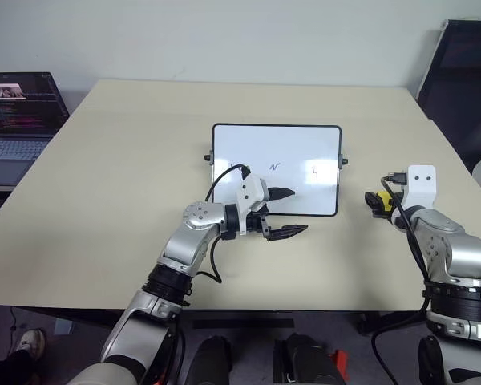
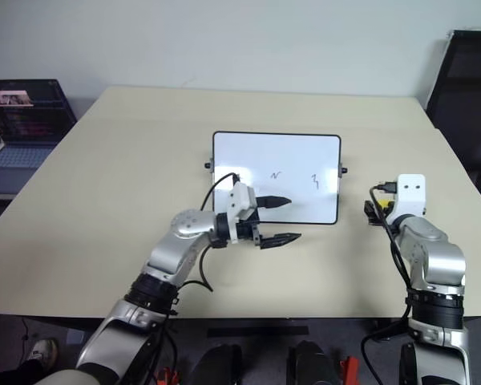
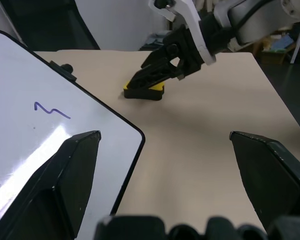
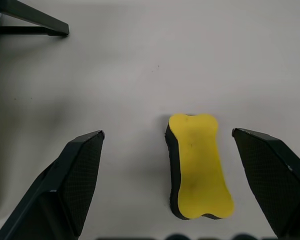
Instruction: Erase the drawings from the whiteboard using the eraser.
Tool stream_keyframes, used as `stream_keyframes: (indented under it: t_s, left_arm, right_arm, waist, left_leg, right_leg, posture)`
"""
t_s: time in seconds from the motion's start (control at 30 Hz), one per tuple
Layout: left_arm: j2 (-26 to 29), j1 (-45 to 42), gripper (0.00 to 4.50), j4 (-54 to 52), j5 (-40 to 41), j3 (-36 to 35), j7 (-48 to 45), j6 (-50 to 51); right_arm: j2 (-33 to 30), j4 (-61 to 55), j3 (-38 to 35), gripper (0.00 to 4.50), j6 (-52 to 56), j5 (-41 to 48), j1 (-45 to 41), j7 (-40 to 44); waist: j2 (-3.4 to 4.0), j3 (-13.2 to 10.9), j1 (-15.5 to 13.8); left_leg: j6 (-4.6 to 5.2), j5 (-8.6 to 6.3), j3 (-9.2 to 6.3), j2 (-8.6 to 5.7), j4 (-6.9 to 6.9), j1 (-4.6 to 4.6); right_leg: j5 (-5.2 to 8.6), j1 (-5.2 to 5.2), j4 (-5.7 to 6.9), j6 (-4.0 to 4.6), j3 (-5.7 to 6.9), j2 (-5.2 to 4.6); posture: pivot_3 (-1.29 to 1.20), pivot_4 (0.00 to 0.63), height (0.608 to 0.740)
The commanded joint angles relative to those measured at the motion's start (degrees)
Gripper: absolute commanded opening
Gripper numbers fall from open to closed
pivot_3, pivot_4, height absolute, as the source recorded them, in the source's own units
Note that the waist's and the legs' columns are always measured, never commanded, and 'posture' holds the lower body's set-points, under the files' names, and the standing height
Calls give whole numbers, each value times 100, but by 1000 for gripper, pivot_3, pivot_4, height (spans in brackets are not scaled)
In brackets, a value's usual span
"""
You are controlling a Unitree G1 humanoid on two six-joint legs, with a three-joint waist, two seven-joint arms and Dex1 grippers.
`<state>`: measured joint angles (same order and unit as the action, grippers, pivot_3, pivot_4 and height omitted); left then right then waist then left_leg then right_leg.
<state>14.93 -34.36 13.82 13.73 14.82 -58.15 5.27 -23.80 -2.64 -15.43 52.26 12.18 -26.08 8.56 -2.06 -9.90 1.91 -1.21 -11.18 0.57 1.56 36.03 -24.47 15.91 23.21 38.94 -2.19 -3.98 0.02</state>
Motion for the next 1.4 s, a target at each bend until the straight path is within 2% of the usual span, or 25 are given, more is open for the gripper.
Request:
stream_keyframes:
  t_s: [0.03,0.47,0.73,1.4]
  left_arm:
    - [-88,-94,4500,-62,-55,8,-35,-201]
    - [-119,-47,4500,-141,-167,38,-135,-255]
    - [-158,-117,4500,-127,-251,15,-94,-282]
    - [-98,-125,4500,-167,-259,-40,-85,-269]
  right_arm:
    - [-155,225,3,4483,-335,-74,-188,78]
    - [-310,1089,-196,4483,-747,-55,-362,67]
    - [-137,1382,-473,4483,-728,93,-574,-177]
    - [30,1472,-577,4483,-517,358,-563,-389]
  waist:
    - [0,0,-2]
    - [1,0,-1]
    - [1,-1,2]
    - [2,-1,1]
  left_leg:
    - [0,0,0,0,0,0]
    - [0,0,1,0,0,0]
    - [0,0,0,1,0,0]
    - [0,0,1,2,0,0]
  right_leg:
    - [0,0,0,0,-1,0]
    - [0,0,0,0,-1,0]
    - [-1,0,1,1,-1,0]
    - [-1,0,0,1,-1,0]
  posture:
    - [0,150,740]
    - [0,150,740]
    - [0,150,740]
    - [0,150,740]
